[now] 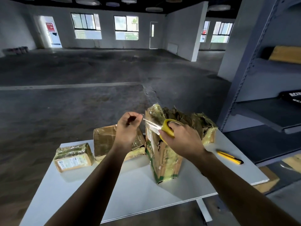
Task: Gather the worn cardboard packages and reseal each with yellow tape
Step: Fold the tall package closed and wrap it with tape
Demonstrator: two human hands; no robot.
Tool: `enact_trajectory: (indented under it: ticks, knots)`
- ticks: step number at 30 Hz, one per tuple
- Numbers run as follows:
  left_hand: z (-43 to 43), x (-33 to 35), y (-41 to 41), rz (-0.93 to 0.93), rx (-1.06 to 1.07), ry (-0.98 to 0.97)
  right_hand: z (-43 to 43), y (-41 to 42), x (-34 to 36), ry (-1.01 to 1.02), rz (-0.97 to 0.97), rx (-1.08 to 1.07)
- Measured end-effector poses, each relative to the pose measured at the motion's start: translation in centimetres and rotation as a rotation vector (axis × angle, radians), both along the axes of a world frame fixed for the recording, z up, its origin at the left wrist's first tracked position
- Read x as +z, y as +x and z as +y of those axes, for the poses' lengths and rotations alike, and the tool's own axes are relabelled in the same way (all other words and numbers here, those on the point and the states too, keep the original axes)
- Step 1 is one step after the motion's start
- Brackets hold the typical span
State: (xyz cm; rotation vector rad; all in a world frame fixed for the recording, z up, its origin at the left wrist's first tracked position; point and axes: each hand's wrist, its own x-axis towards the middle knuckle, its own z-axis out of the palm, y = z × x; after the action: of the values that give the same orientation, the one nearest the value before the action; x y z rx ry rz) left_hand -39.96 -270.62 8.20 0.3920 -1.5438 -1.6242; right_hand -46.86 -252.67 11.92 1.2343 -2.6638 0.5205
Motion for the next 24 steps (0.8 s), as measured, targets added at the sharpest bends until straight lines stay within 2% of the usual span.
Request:
enact_trajectory:
  ticks: [7,14,24]
  knots:
    - [0.8,-3.2,0.3,0.008,-0.101,0.093,2.6,1.6,-1.1,0.041,-0.049,0.091]
    - [0.3,-8.7,1.5,-0.013,-0.301,0.139,3.6,2.7,-3.8,0.193,-0.099,0.127]
    - [0.2,-10.3,-1.3,-0.125,-0.258,0.171,2.4,2.5,-5.6,0.355,-0.030,0.008]
